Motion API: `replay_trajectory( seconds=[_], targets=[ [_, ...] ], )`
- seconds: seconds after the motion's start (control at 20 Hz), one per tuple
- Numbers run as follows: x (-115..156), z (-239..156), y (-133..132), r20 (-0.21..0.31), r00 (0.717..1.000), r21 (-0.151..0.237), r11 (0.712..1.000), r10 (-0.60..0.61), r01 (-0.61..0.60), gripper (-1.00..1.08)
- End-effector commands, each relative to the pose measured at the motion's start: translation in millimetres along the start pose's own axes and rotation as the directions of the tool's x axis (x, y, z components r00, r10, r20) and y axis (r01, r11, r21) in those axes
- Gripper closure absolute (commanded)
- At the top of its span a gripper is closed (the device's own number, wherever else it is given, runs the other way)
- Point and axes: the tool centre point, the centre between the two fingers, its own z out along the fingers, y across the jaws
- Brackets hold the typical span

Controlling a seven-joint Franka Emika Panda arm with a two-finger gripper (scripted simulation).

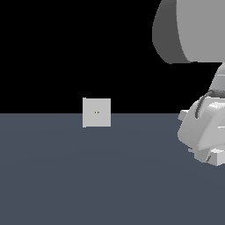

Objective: Plug the charger into the wall socket.

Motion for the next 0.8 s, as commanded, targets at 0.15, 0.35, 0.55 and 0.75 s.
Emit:
replay_trajectory(
  seconds=[0.15, 0.35, 0.55, 0.75],
  targets=[
    [0, 0, 0, 0.0, 1.0, 0.0, 1.0, 0.0, 0.0, 1.08],
    [1, 0, -1, 0.0, 1.0, -0.001, 1.0, 0.001, -0.001, 1.08],
    [8, -1, -8, -0.001, 1.0, -0.003, 1.0, 0.007, -0.007, 1.08],
    [20, -3, -22, -0.001, 1.0, -0.008, 1.0, 0.02, -0.02, 1.08]
  ],
)
